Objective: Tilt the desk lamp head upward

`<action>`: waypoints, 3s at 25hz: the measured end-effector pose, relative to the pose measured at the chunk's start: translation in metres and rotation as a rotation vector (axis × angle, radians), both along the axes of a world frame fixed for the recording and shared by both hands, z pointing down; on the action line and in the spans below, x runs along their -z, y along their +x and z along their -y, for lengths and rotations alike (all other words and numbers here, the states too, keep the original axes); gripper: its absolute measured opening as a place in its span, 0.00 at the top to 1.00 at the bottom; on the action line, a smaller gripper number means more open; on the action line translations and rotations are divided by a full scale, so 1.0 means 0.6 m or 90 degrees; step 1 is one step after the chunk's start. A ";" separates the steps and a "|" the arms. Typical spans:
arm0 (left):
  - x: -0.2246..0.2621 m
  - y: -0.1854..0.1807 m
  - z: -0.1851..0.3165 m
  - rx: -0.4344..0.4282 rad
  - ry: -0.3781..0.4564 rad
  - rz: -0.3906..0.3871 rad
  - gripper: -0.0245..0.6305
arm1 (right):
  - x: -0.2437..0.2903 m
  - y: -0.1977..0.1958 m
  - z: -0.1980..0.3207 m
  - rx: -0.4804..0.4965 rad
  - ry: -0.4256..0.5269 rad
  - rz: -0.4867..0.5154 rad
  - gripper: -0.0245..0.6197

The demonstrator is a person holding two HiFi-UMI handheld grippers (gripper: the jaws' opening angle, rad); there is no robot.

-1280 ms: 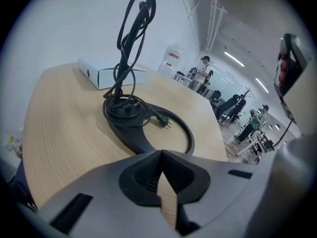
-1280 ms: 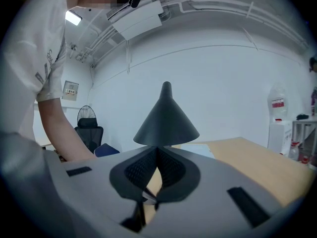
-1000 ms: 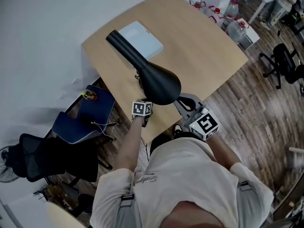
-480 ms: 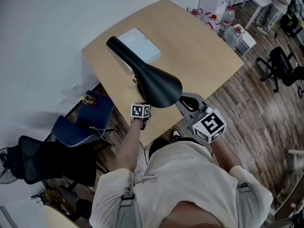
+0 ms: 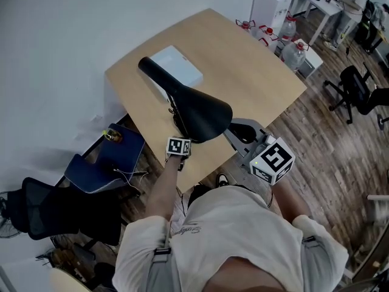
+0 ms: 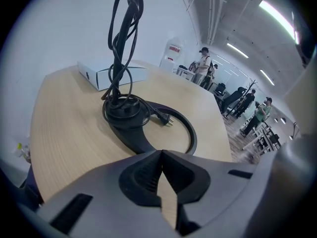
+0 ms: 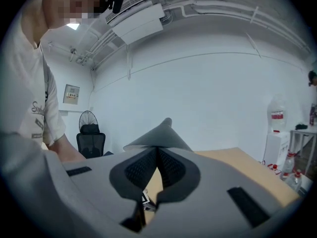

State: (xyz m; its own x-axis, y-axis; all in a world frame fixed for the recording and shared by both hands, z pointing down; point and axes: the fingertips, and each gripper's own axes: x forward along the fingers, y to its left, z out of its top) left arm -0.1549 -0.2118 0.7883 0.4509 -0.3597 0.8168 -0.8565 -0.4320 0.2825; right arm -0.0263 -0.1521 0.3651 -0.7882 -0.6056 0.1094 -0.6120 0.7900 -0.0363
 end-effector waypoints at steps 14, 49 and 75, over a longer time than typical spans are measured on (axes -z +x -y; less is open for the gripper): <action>-0.004 -0.001 0.003 -0.010 -0.013 0.015 0.94 | 0.086 -0.010 0.004 0.026 0.009 0.018 0.97; -0.001 0.015 0.003 -0.079 -0.005 0.047 0.94 | 0.229 -0.043 0.046 0.050 0.084 -0.057 0.97; 0.052 0.013 -0.016 -0.011 0.082 0.007 0.94 | 0.135 0.033 0.054 0.001 0.008 0.013 0.97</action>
State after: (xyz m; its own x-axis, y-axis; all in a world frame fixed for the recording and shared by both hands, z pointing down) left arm -0.1472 -0.2021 0.7572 0.4498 -0.4535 0.7694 -0.8510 -0.4791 0.2151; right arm -0.0068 -0.1845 0.2840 -0.7915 -0.6052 0.0857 -0.6096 0.7918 -0.0381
